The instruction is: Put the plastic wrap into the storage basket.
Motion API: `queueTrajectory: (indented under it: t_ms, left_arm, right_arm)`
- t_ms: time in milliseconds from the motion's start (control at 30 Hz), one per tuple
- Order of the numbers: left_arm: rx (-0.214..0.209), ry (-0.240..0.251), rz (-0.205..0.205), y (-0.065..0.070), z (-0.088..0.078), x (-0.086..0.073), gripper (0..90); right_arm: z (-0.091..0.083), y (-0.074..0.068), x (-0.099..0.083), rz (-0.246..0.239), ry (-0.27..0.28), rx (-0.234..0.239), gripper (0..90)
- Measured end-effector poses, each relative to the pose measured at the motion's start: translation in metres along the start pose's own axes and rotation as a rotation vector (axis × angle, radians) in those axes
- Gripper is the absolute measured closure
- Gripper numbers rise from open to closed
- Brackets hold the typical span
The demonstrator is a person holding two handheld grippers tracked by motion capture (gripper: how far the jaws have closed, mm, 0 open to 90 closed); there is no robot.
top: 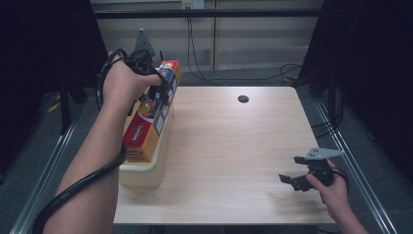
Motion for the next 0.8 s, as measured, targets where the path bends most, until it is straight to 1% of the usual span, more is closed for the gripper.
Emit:
queueTrajectory:
  t_ms: [200,267,333,400,467,500,533,567,633,733,800]
  left_arm:
    - [0.010,0.002,-0.004,-0.006,-0.001,-0.001,40.9]
    - [0.007,0.002,-0.018,-0.008,-0.001,-0.002,41.0]
    - [0.015,0.000,-0.012,-0.011,-0.001,-0.003,41.0]
    - [0.020,-0.001,-0.022,-0.013,0.001,-0.005,41.0]
    - [0.019,-0.008,-0.018,-0.015,0.002,-0.007,41.0]
    - [0.020,-0.005,-0.026,-0.016,0.002,-0.007,41.0]
    - [0.020,-0.005,-0.018,-0.017,0.002,-0.008,41.0]
    - [0.018,-0.006,-0.028,-0.018,0.002,-0.009,41.0]
    - [0.023,-0.005,-0.035,-0.021,0.002,-0.010,41.0]
    - [0.022,-0.006,-0.036,-0.025,0.002,-0.011,40.9]
    - [0.022,-0.004,-0.045,-0.027,0.003,-0.012,41.0]
  right_arm:
    - [0.000,0.000,0.000,-0.002,0.001,-0.001,2.2]
    - [0.000,0.000,0.000,0.001,0.002,-0.002,2.2]
    - [0.000,0.000,0.000,0.000,0.001,-0.001,2.2]
    - [0.000,0.001,0.000,-0.004,0.001,-0.002,2.3]
    - [0.000,0.001,0.000,-0.004,0.001,-0.002,2.2]
    - [0.000,0.000,0.001,-0.006,0.002,0.000,2.3]
    - [0.000,0.000,0.001,-0.005,0.002,-0.002,2.2]
    - [0.000,0.000,0.001,-0.002,0.001,-0.004,2.2]
    - [0.000,0.000,0.001,-0.005,0.001,-0.003,2.2]
    - [0.000,0.000,0.001,-0.003,0.000,-0.003,2.2]
    - [0.001,0.000,0.000,-0.002,-0.003,-0.003,2.2]
Point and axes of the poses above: each handheld gripper's, and its own axes: z roughly forward along the jaws, x roughly out of its top, y roughly to its right, the point moved 10 cm from there along z, roughly forward along the jaws, and after that the axes turned 12 degrees about x, right-handed, at the moved point
